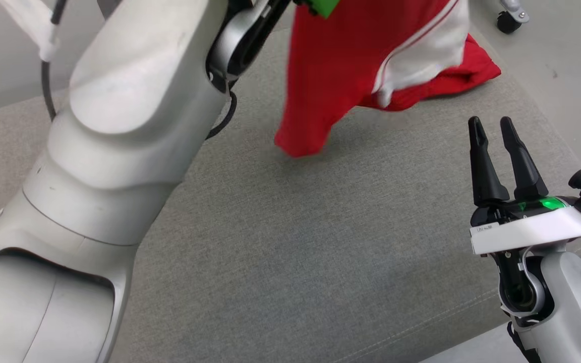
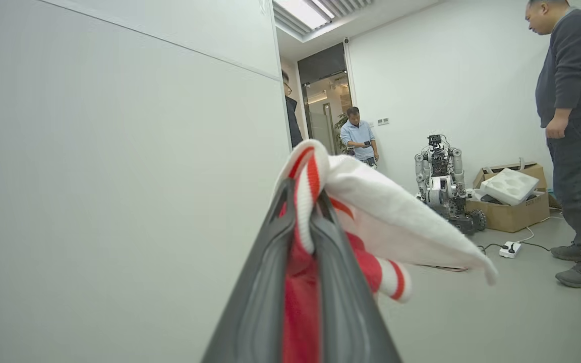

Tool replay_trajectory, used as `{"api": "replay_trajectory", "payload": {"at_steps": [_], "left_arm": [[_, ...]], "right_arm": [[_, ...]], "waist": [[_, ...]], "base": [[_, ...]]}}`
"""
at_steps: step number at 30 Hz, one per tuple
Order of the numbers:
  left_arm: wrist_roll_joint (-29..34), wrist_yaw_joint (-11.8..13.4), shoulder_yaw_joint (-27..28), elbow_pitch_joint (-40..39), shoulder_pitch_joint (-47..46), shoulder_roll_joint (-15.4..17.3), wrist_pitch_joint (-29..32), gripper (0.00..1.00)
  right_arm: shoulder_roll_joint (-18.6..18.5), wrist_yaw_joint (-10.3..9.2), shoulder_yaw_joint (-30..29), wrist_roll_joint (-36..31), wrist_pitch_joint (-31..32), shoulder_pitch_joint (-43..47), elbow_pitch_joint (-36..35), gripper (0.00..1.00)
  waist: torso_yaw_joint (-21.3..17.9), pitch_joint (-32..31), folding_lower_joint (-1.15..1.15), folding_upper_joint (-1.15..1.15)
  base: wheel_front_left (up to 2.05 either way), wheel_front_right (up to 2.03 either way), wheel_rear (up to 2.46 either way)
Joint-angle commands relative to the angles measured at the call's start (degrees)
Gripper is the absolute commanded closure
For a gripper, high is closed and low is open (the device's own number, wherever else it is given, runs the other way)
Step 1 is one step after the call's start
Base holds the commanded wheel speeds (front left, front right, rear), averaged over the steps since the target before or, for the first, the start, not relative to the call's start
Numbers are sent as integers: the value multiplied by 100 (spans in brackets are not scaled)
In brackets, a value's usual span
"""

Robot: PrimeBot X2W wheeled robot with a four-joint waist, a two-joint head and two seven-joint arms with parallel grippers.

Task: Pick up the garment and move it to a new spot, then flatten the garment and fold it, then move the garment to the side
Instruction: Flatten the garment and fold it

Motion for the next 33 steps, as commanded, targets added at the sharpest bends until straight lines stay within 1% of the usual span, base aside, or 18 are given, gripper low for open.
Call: {"api": "replay_trajectory", "payload": {"at_steps": [1, 3, 5, 9, 14, 16, 19, 22, 25, 26, 27, 28, 29, 33], "left_arm": [[-137, 29, 51, 58, 132, 64, 37, 100], [-261, 58, 141, 43, 455, 232, 109, 100], [-455, 73, 135, -45, 964, 399, 247, 100], [-742, 234, 188, -327, 2299, 927, 341, 100], [-1130, 642, 614, -670, 3929, 1674, 123, 100], [-1241, 815, 828, -783, 4437, 1977, 24, 100], [-1401, 1007, 1120, -902, 5070, 2363, -68, 100], [-1314, 1226, 1303, -878, 5476, 2738, -193, 100], [-1097, 1423, 1352, -782, 5652, 2962, -348, 100], [-945, 1528, 1323, -743, 5662, 3056, -418, 100], [-885, 1607, 1312, -717, 5657, 3080, -474, 80], [-806, 1685, 1324, -674, 5640, 3069, -542, 54], [-742, 1747, 1325, -655, 5618, 3063, -594, 0], [-336, 2040, 1268, -742, 5396, 3034, -832, 0]], "right_arm": [[5, -1, -49, -41, -13, 103, -21, 0], [-3, -1, -87, -73, -14, 147, -34, 0], [-14, -1, -121, -99, -13, 195, -52, 0], [-66, -1, -224, -148, -14, 219, -88, 0], [-103, -1, -270, -178, -13, 161, -132, 0], [-110, -1, -271, -190, -13, 149, -153, 0], [-124, -1, -296, -188, -14, 182, -173, 0], [-134, -1, -324, -179, -13, 224, -171, 0], [-141, -1, -329, -180, -13, 211, -175, 0], [-140, -1, -327, -182, -13, 200, -175, 0], [-139, -1, -325, -183, -13, 191, -176, 0], [-133, -1, -317, -184, -13, 183, -173, 0], [-130, -1, -309, -188, -13, 175, -168, 0], [-131, -1, -269, -185, -13, 167, -148, 0]], "waist": [[55, -38, 0, 0], [154, -42, 0, 0], [258, -18, 0, 0], [483, 69, 0, 0], [671, 188, 0, 0], [706, 234, 0, 0], [757, 294, 0, 0], [795, 348, 0, 0], [808, 392, 0, 0], [811, 407, 0, 0], [814, 418, 0, 0], [814, 429, 0, 0], [812, 437, 0, 0], [792, 451, 0, 0]], "base": [[0, 0, 0], [0, 0, 0], [0, 0, 0], [0, 0, 0], [0, 0, 0], [0, 0, 0], [0, 0, 0], [0, 0, 0], [0, 0, 0], [0, 0, 0], [0, 0, 0], [0, 0, 0], [0, 0, 0], [0, 0, 0]]}}
